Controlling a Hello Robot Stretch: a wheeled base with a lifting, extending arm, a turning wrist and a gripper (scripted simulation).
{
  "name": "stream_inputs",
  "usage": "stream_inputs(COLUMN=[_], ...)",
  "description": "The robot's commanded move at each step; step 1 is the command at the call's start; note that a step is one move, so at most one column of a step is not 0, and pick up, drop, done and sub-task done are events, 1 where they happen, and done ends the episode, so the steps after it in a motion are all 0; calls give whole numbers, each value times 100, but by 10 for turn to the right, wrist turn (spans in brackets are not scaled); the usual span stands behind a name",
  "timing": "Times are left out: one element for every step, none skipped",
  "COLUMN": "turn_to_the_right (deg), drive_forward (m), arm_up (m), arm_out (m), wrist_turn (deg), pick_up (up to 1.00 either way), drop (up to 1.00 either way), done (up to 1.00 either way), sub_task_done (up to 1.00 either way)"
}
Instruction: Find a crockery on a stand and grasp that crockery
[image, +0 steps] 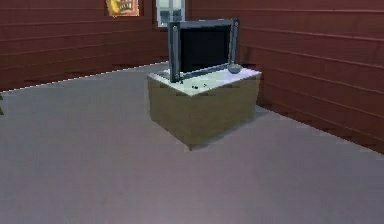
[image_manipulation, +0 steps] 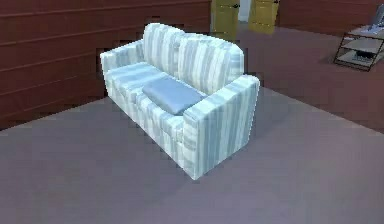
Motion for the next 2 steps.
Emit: stream_inputs(turn_to_the_right=[0, 450], drive_forward=[100, 0], arm_up=[0, 0], arm_out=[0, 0], wrist_turn=[0, 0], pick_up=[0, 0], drop=[0, 0], done=[0, 0], sub_task_done=[0, 0])
